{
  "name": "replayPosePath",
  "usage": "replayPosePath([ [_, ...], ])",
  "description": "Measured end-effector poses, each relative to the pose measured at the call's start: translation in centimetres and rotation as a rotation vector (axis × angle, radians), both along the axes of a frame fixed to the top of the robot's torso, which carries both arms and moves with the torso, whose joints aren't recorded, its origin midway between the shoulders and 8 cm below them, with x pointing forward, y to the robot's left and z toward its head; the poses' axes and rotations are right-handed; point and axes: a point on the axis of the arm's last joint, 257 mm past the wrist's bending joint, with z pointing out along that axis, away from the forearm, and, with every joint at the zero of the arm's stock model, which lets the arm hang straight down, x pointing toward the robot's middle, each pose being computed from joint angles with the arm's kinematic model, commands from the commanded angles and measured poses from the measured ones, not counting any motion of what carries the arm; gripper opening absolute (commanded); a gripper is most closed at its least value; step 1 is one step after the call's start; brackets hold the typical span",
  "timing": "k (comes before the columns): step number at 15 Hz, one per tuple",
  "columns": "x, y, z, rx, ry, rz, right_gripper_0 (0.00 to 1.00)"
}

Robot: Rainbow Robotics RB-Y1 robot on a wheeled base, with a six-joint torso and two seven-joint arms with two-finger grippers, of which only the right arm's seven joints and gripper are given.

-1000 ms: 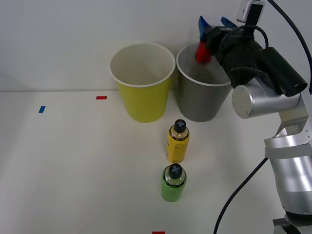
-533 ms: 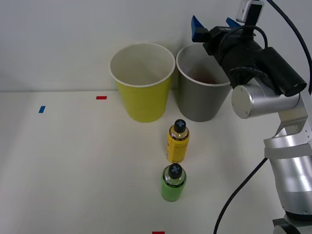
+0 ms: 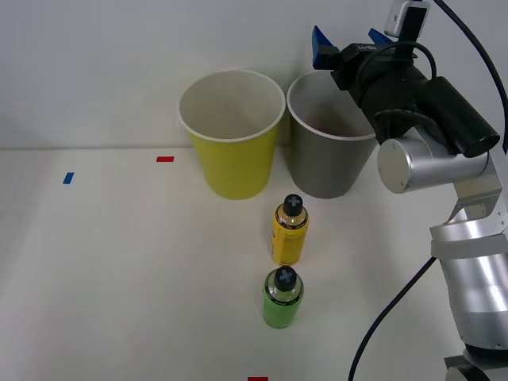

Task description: Put cans in the gray bin, plastic bottles in the light green bin

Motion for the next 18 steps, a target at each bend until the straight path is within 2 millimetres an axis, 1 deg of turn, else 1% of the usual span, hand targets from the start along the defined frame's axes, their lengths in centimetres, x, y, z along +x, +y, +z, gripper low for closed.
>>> replayPosePath([
  [3, 0.0, -0.2, 0.0, 0.000, -0.002, -0.001, 1.00],
  [6, -0.2, -1.3, 0.0, -0.006, -0.026, -0.011, 1.00],
  [8, -0.9, -2.2, 0.3, 0.000, -0.058, -0.008, 1.00],
  [9, -1.6, -2.4, 0.6, 0.022, -0.065, 0.003, 1.00],
  [10, -2.5, -2.6, 1.2, 0.055, -0.074, 0.021, 1.00],
  [12, -4.5, -3.5, 1.3, 0.076, -0.082, 0.033, 1.00],
  [14, -6.6, -5.0, 0.0, 0.064, -0.073, 0.020, 1.00],
  [15, -7.8, -6.0, -1.1, 0.046, -0.060, 0.002, 1.00],
  [17, -10.7, -7.8, -2.7, -0.008, -0.052, -0.036, 1.00],
  [18, -12.2, -8.3, -3.2, -0.033, -0.050, -0.050, 1.00],
])
